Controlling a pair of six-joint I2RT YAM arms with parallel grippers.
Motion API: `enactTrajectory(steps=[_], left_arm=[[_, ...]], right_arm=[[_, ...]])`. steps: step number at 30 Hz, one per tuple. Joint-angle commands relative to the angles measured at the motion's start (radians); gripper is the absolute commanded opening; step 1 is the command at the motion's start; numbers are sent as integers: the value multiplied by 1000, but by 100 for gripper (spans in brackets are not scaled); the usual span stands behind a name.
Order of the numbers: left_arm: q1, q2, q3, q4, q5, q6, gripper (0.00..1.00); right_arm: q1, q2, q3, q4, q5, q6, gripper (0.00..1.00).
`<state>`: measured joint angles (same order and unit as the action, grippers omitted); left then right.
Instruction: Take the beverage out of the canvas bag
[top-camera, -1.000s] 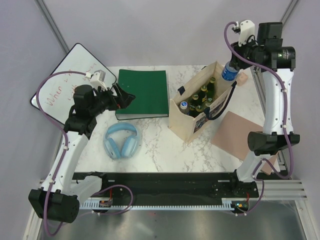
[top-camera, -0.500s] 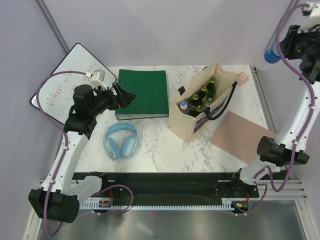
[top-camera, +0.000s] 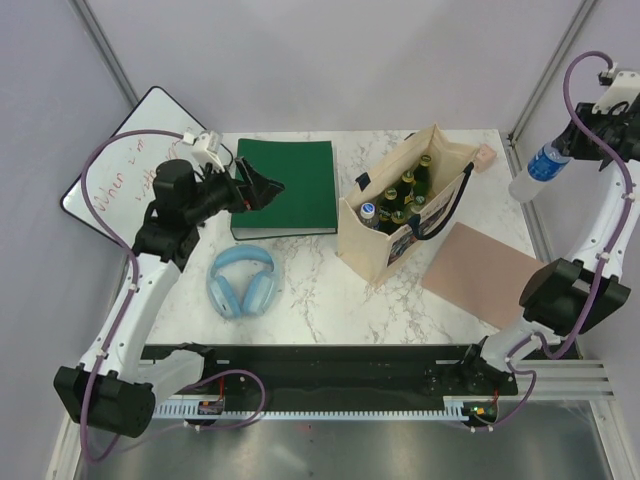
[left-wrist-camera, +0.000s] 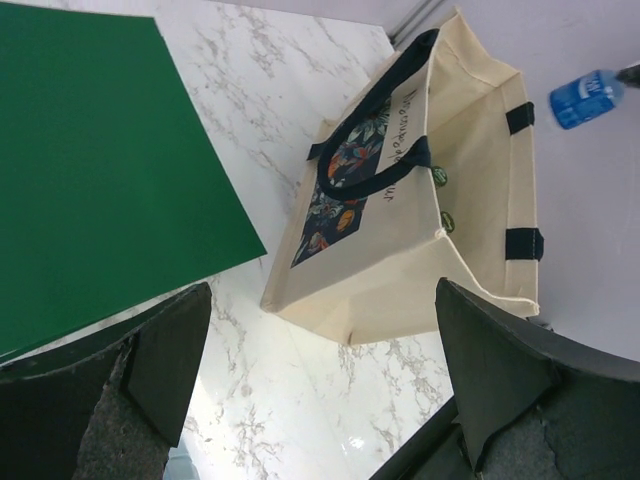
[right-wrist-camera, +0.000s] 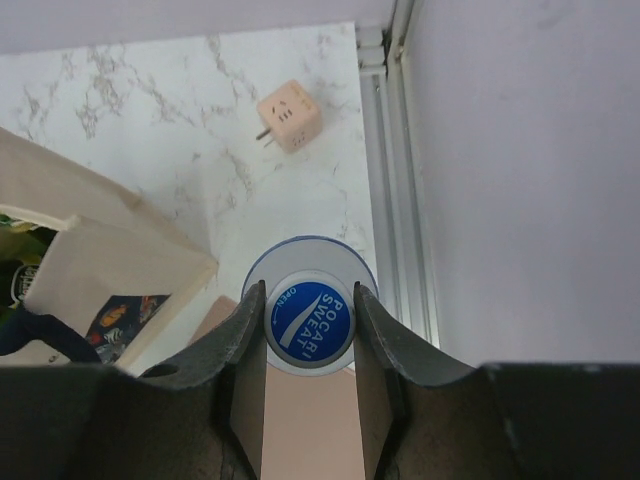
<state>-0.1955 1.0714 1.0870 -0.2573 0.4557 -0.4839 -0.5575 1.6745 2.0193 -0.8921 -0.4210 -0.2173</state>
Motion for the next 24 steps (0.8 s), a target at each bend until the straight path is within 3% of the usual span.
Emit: enactTrajectory(steps=[1,18,21,24], left_arm=[[-36,15,56,39,15,-32,100],[-183,90,160,12,-66,-27,100],[-225,98,180,4,-103,-25,100],[-272,113,208,-19,-138,-6,100]], right_arm=[[4,19,-14,218,-70,-53,0],[159,269,-14,308,73,-132,5],[176,292,-14,309,83,-146,9],[180,306,-14,309,85,-146,25]])
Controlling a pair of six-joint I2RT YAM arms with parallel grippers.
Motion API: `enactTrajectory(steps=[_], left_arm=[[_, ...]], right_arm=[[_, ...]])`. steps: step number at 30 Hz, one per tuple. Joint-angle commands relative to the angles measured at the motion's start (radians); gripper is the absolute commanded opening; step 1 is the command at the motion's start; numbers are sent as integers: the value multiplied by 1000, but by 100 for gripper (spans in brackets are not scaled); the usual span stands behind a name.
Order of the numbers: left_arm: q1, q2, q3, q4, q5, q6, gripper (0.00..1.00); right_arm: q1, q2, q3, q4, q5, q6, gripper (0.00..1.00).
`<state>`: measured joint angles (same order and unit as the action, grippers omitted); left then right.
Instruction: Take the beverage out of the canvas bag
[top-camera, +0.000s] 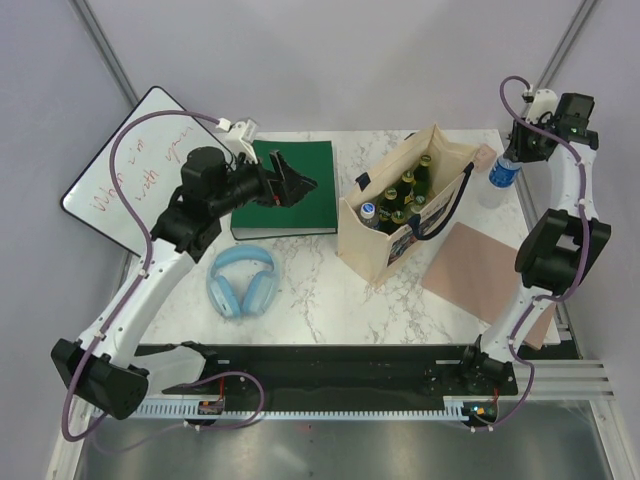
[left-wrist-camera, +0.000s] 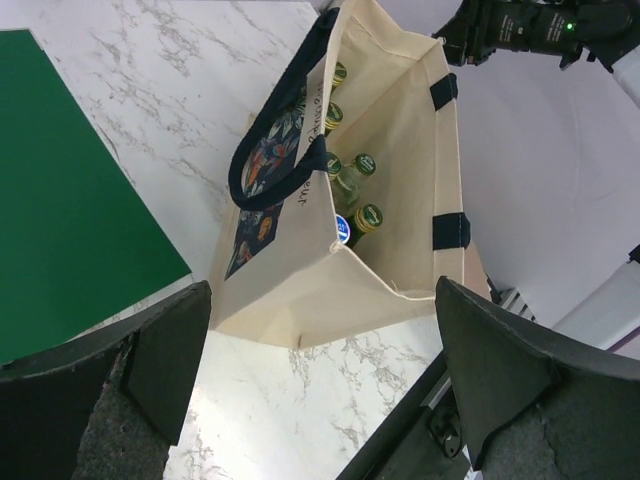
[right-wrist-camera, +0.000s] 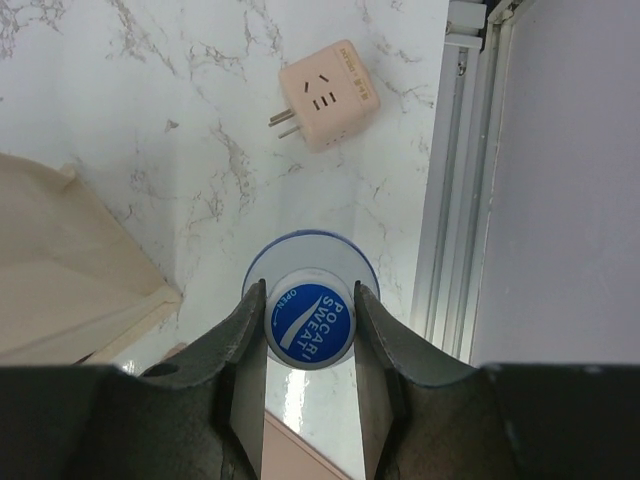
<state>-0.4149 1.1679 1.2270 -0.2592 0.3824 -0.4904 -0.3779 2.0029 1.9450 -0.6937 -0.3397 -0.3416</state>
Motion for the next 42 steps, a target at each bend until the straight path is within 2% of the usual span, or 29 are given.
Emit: enactTrajectory(steps=[1,3,4,7,10,13,20,23,27,30,37,42], left_arm=[[-67,21,77,-24,-92,21,100],[-107,30,101,-46,-122,39,100],[-119,33,111,-64,-151,55,100],[-165,55,147,-104,-197,87,99],[-205,91,189,-129,-221,113,96],[-254,136,232,-150,-246,145,90],[-401,272,377,-195,-335,239,82],[-442,366,500,-241,-358,279,77],[-466,504,656,-365,-378,309,65],[-473,597,775,-452,-425,312,60],[-484,756,954,-642,-473,280,54],[-487,808,1006,-716,-543,248,54]], right_arm=[[0,-26,58,109,5,-22,35],[0,-29,54,106,10,-28,46],[0,-41,46,108,13,-31,58],[-1,-76,40,94,31,-40,82],[-1,-128,34,83,30,-46,93],[-1,-182,32,53,5,-51,98],[-1,-308,-20,-3,-122,-47,98],[0,-354,-47,-35,-209,-43,98],[7,-417,-115,-41,-268,-19,98],[11,-446,-145,-41,-283,-7,98],[16,-475,-201,-46,-323,12,98],[31,-490,-222,-46,-329,19,98]])
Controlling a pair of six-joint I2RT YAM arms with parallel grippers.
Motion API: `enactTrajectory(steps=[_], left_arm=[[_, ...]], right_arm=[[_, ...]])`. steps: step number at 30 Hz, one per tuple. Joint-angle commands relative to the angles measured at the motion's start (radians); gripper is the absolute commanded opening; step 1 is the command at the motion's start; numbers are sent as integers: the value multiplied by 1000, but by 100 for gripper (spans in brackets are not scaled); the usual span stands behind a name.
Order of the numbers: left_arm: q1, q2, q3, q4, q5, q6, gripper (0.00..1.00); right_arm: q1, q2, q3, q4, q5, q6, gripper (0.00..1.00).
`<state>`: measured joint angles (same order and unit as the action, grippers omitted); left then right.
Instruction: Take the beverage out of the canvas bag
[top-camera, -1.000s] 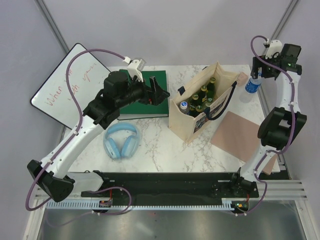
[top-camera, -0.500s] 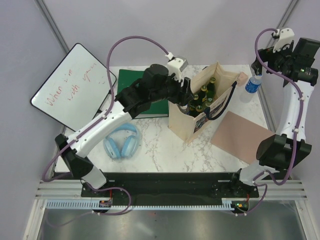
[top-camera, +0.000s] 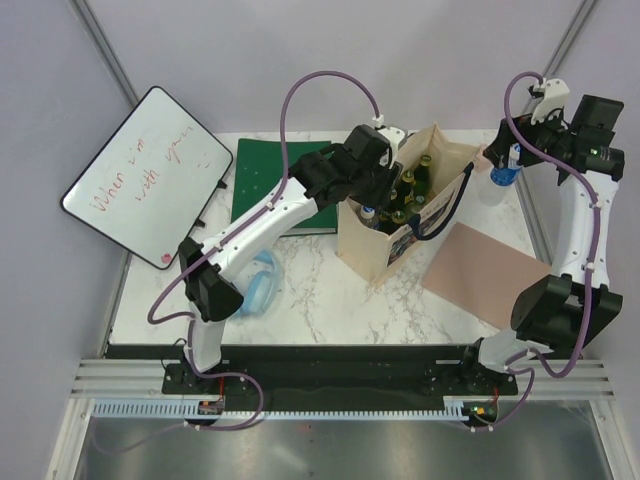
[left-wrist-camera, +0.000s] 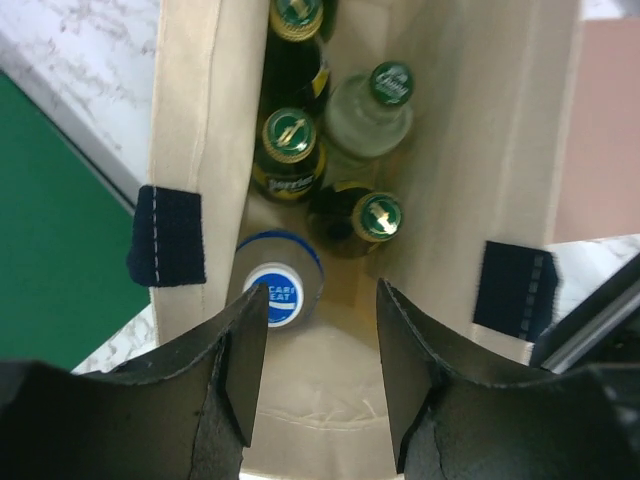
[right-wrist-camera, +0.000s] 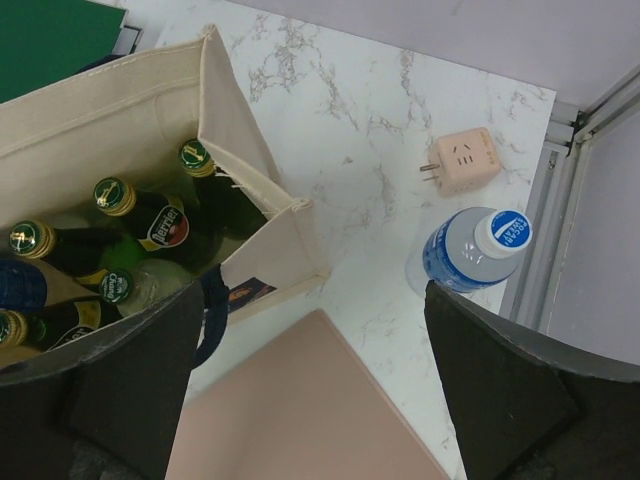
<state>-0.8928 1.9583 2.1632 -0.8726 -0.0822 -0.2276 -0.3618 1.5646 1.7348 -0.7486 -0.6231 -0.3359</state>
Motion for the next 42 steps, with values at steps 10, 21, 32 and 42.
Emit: enactTrajectory(steps=[10,21,32,42], left_arm=[[-9,97,118,-210,-133,-38,59],[-6,154,136,-221,-140,-47,61],[-8,194,142,-226,-140,-47,52],[-9,119,246,-226,-186,-9,2]], right_arm=[[26,-48,-18,9,-50,28,98],[34,-46,-27,9,-47,32,98],[35,-55,-20,9,-55,51,98],[44,-74,15,-11,-104,64,98]])
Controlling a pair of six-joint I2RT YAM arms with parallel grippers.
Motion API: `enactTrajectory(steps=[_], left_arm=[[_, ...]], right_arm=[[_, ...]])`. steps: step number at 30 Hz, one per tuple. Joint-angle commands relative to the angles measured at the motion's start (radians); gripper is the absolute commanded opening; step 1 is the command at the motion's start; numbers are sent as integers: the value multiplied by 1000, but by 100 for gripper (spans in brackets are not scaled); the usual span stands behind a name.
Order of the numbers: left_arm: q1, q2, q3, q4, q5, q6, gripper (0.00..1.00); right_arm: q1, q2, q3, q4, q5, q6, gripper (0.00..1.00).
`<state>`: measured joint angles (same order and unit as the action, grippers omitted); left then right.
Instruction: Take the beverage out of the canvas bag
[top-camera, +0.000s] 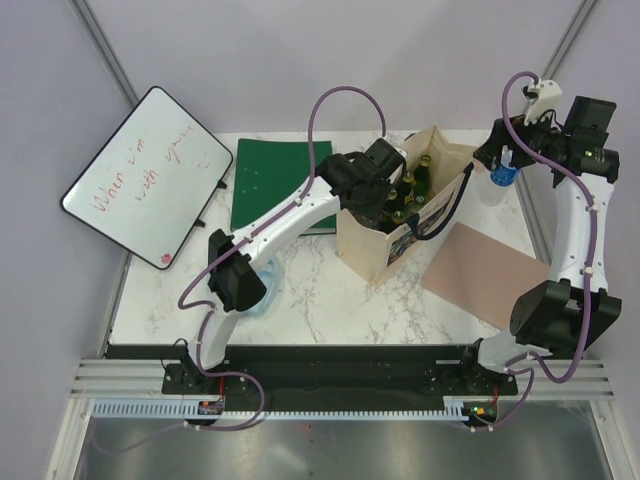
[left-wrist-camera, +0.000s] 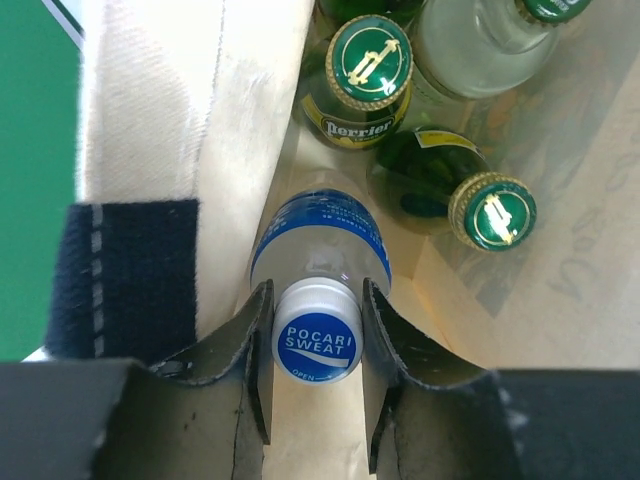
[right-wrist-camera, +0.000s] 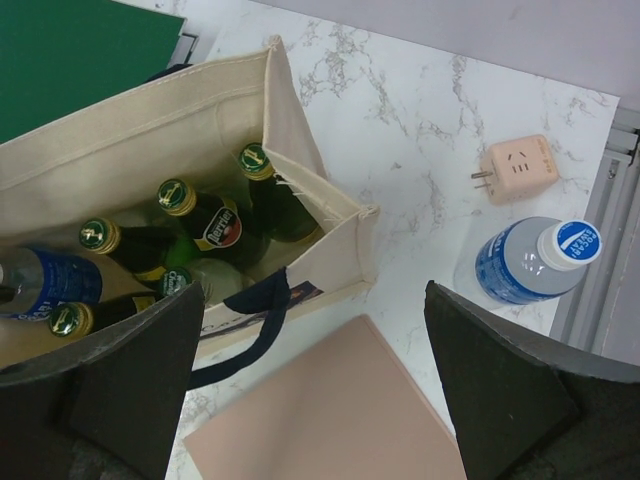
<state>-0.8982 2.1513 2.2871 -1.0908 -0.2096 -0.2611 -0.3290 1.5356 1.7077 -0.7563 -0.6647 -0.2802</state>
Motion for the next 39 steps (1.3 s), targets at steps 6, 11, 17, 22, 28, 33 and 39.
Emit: enactTrajectory(steps=[6,11,17,22,28,33,39], left_arm=[[-4,-155,152,3,-79,79,2],[-2,-229,164,12,-83,115,2],[-4,-333,166,57,-39,164,2],[-2,-416,166,121,-11,195,2],[-2,-527,170,178,-30,184,2],[-1,-600,147,187,-88,215,2],[1,-702,61,190,-180,227,2]], right_arm=[[88,-54,76,-51,-122,3,98],[166,-58,53,-52,-118,9,98],[237,-45,52,-48,-93,9,98],[268,-29,50,-37,-75,9,98],[272,-20,44,-28,-65,10,98],[275,-17,32,-28,-59,3,98],[292,-11,20,-29,-41,-17,98]])
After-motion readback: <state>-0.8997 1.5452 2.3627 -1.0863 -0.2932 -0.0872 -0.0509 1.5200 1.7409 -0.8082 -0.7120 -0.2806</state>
